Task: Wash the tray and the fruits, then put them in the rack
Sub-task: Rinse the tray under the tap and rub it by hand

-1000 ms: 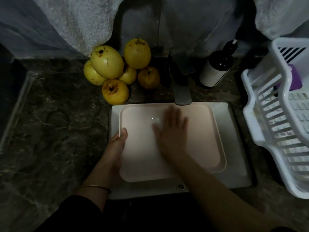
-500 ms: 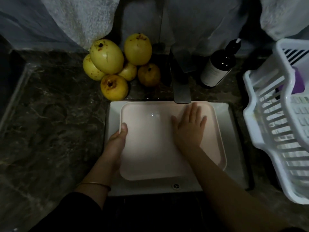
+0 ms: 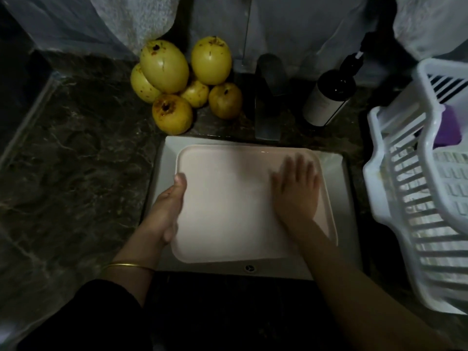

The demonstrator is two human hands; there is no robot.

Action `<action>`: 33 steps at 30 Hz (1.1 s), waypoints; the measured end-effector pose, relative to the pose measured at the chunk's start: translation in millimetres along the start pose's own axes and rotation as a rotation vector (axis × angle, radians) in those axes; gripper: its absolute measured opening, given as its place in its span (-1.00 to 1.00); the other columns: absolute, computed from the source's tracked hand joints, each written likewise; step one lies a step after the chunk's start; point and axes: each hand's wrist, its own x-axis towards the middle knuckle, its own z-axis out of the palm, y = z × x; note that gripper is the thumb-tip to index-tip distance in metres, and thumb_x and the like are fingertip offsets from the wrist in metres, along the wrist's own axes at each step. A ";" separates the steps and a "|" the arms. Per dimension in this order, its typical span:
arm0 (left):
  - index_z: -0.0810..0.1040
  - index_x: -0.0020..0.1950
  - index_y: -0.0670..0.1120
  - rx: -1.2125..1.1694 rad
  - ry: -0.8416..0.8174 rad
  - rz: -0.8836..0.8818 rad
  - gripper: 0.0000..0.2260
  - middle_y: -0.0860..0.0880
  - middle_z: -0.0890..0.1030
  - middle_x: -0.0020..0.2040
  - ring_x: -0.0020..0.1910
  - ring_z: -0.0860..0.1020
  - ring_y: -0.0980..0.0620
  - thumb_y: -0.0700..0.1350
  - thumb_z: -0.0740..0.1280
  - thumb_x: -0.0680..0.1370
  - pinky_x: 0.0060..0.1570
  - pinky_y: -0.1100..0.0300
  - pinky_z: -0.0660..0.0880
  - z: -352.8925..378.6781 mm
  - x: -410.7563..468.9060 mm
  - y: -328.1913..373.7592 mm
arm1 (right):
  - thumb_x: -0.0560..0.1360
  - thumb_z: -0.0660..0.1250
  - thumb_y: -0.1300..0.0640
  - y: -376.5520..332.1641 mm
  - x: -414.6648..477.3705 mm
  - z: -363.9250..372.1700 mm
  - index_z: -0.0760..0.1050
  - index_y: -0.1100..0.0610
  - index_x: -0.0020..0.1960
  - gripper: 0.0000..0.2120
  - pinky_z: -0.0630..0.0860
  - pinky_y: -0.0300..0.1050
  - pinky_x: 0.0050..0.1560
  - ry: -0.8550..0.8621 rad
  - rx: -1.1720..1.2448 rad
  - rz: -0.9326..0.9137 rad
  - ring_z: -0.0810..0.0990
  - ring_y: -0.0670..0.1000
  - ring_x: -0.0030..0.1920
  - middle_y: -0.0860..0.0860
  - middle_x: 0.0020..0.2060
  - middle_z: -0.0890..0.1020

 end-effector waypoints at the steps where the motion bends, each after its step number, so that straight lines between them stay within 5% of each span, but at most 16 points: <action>1: 0.46 0.35 0.00 0.012 0.000 -0.001 -0.53 0.08 0.55 0.12 -0.10 0.52 0.14 0.24 0.09 0.59 -0.02 0.27 0.40 0.8 -0.5 0.5 | 0.62 -0.19 -0.18 -0.9 3.4 -2.7 -0.16 0.10 0.56 -0.39 -0.24 0.08 0.51 0.006 0.011 0.080 -0.21 0.13 0.54 0.11 0.55 -0.14; 4: 0.35 0.46 -0.02 0.029 -0.047 -0.015 -0.49 0.06 0.47 0.19 0.01 0.39 0.12 0.22 0.03 0.62 0.06 0.21 0.24 6.6 0.6 3.7 | 0.63 -0.18 -0.16 -32.1 2.6 3.3 -0.15 0.20 0.55 -0.37 -0.23 0.11 0.50 0.004 0.002 0.063 -0.16 0.16 0.54 0.18 0.54 -0.10; 7: 0.35 0.43 0.02 0.038 -0.103 0.008 -0.52 0.01 0.47 0.33 -0.06 0.46 0.25 0.22 0.00 0.61 0.01 0.33 0.34 9.4 0.6 8.7 | 0.61 -0.13 -0.14 -77.5 -14.5 20.4 0.11 0.24 0.52 -0.38 -0.07 0.18 0.47 0.051 0.026 -0.328 0.12 0.19 0.51 0.19 0.50 0.17; 10: 0.41 0.33 0.10 0.030 -0.128 0.003 -0.58 0.09 0.60 0.07 -0.23 0.54 0.28 0.23 -0.01 0.60 -0.28 0.33 0.46 4.6 2.9 10.8 | 0.57 -0.16 -0.15 -87.8 -21.9 27.1 0.18 0.15 0.51 -0.38 -0.08 0.17 0.47 -0.030 -0.027 -0.687 0.10 0.12 0.52 0.08 0.51 0.19; 12: 0.43 0.36 0.03 0.012 -0.086 -0.026 -0.53 0.04 0.59 0.08 -0.14 0.55 0.14 0.24 0.01 0.60 -0.14 0.23 0.45 2.3 7.5 10.9 | 0.54 -0.22 -0.19 -70.6 -17.6 24.3 0.09 0.10 0.54 -0.34 -0.22 0.07 0.47 -0.054 -0.034 -0.634 0.02 0.10 0.54 0.05 0.53 0.10; 14: 0.40 0.41 -0.02 0.011 -0.040 -0.045 -0.49 0.06 0.50 0.18 0.02 0.53 0.03 0.23 0.02 0.61 0.05 0.19 0.38 2.5 12.2 11.6 | 0.56 -0.25 -0.21 -43.3 -6.5 26.2 -0.01 0.09 0.55 -0.35 -0.26 0.03 0.47 -0.007 -0.018 -0.387 -0.07 0.07 0.55 0.04 0.55 0.00; 18: 0.44 0.38 -0.03 0.055 -0.021 -0.034 -0.47 0.02 0.53 0.08 -0.20 0.48 0.12 0.26 0.02 0.59 -0.10 0.20 0.39 0.3 20.2 11.0 | 0.61 -0.17 -0.21 -17.6 8.4 24.0 -0.11 0.13 0.56 -0.36 -0.20 0.12 0.51 0.015 0.038 0.163 -0.16 0.09 0.54 0.07 0.55 -0.08; 20: 0.42 0.40 -0.03 0.092 -0.025 -0.027 -0.43 0.02 0.54 0.15 -0.16 0.48 0.07 0.29 -0.01 0.58 0.00 0.17 0.37 2.4 23.9 9.0 | 0.61 -0.16 -0.21 -31.5 6.8 25.9 -0.10 0.17 0.56 -0.34 -0.20 0.10 0.50 0.036 0.045 0.114 -0.13 0.09 0.54 0.10 0.55 -0.06; 24: 0.38 0.43 -0.10 0.071 -0.031 -0.038 -0.43 -0.11 0.48 0.33 0.05 0.49 -0.03 0.24 -0.03 0.61 0.05 0.15 0.35 12.7 27.2 2.8 | 0.43 -0.33 -0.29 -63.2 -16.6 26.4 -0.13 0.11 0.56 -0.20 -0.27 -0.06 0.47 -0.112 -0.003 -0.493 -0.12 0.01 0.55 0.01 0.55 -0.06; 28: 0.43 0.38 -0.10 0.021 -0.036 -0.050 -0.44 -0.13 0.54 0.24 -0.17 0.49 -0.01 0.25 0.00 0.60 -0.05 0.14 0.39 10.7 30.4 -3.2 | 0.57 -0.18 -0.23 -40.4 -14.3 24.5 -0.04 0.12 0.56 -0.33 -0.19 -0.02 0.49 -0.018 0.015 -0.268 -0.11 0.02 0.55 0.02 0.56 -0.03; 33: 0.45 0.34 -0.11 -0.025 -0.079 -0.035 -0.44 -0.11 0.58 0.05 -0.07 0.53 -0.06 0.27 0.02 0.59 0.09 0.06 0.44 8.8 38.0 -5.8 | 0.63 -0.05 -0.12 -33.8 -15.8 26.4 -0.05 0.15 0.57 -0.40 -0.18 0.01 0.51 0.076 0.075 -0.115 -0.12 0.02 0.55 0.02 0.56 -0.03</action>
